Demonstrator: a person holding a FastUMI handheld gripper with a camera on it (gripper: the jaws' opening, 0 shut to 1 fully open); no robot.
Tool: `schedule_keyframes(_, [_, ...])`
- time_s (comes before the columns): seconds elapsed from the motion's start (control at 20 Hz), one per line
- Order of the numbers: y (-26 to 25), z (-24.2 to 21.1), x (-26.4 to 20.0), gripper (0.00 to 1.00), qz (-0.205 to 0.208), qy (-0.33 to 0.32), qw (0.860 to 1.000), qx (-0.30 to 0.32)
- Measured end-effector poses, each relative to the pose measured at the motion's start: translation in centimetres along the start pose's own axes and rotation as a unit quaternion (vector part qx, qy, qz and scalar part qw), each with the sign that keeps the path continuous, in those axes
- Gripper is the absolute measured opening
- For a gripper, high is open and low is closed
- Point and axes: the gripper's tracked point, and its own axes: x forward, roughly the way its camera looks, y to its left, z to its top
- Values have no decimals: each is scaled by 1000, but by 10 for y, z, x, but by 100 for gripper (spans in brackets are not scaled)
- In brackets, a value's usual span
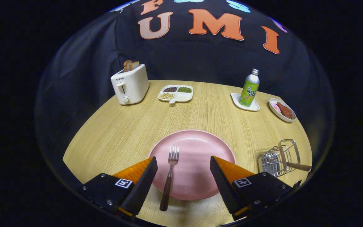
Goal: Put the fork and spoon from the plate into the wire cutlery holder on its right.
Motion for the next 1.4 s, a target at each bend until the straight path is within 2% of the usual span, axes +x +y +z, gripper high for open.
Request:
schedule_keyframes(0.15, [5,-14,12,99,-4,7,1000,-5])
schedule_keyframes(0.25, [10,-21,17,89,-4,9,1000,-9])
schedule_keyframes(0.3, [11,-25,20,81,-5,12,1000,-11])
schedule_keyframes(0.45, [19,-36,25,69,1,25,1000,-10])
schedule_keyframes(0.5, [20,-39,25,61,2,29,1000,-11])
schedule_keyframes(0.95, [27,-51,34,24,7,50,999,-2])
schedule_keyframes(1.05, [26,-50,35,10,5,52,999,-3])
schedule_keyframes(1.2, [24,-50,35,4,5,57,998,-3])
schedule_keyframes(1.4, [21,-44,31,3,8,56,998,2])
